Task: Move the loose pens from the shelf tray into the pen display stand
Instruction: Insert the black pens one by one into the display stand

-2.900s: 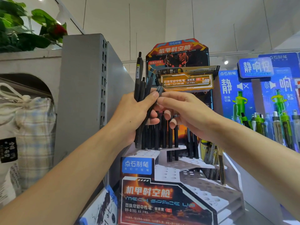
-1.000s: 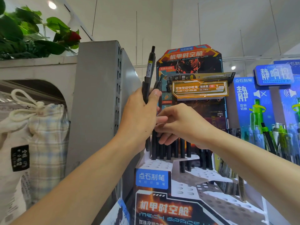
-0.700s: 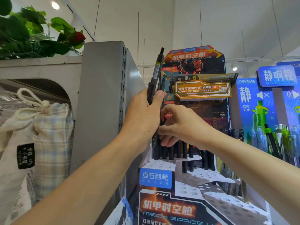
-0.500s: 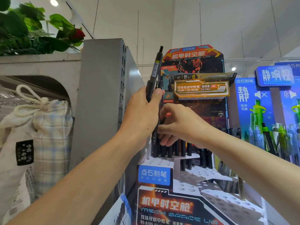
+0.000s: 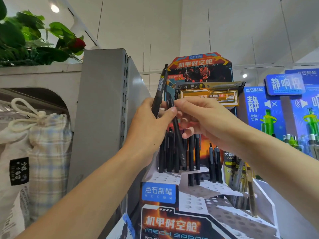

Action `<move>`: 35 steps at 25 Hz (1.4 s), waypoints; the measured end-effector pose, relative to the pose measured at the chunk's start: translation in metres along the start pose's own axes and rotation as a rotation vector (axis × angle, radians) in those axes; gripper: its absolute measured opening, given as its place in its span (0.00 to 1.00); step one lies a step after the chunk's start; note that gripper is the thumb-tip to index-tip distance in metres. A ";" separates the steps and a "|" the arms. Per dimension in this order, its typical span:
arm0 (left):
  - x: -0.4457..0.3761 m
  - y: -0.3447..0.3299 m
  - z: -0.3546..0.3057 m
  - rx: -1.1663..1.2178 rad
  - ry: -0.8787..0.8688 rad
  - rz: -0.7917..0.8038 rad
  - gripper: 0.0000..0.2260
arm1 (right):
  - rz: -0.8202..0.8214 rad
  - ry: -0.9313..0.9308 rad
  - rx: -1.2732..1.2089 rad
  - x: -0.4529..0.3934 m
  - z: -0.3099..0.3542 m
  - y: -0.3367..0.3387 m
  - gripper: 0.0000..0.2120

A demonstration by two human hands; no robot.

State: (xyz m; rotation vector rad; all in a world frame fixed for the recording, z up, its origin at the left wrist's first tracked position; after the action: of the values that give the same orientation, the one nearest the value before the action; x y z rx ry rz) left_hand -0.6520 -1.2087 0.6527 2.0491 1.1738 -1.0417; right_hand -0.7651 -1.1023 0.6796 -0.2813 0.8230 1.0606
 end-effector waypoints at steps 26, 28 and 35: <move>0.003 -0.001 -0.001 -0.098 -0.062 -0.034 0.12 | -0.053 -0.052 -0.065 -0.008 -0.015 0.001 0.11; 0.003 -0.003 0.000 -0.101 -0.051 -0.014 0.12 | -0.051 -0.038 -0.017 -0.008 -0.017 0.001 0.12; 0.003 -0.006 0.000 -0.054 -0.011 0.007 0.13 | -0.067 -0.045 0.072 -0.008 -0.021 -0.001 0.14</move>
State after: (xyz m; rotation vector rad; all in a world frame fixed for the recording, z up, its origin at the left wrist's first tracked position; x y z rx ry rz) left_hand -0.6561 -1.2049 0.6496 2.0018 1.1760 -1.0066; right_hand -0.7754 -1.1198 0.6707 -0.2215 0.8044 0.9691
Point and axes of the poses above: each hand's wrist, its own x-axis away from the middle knuckle, its own y-axis out of the back of the hand, z = x × y, the point moved 1 cm from there along -x, towards the middle knuckle, and after that the axes turned 8 degrees about -x, right-handed, at the moved point
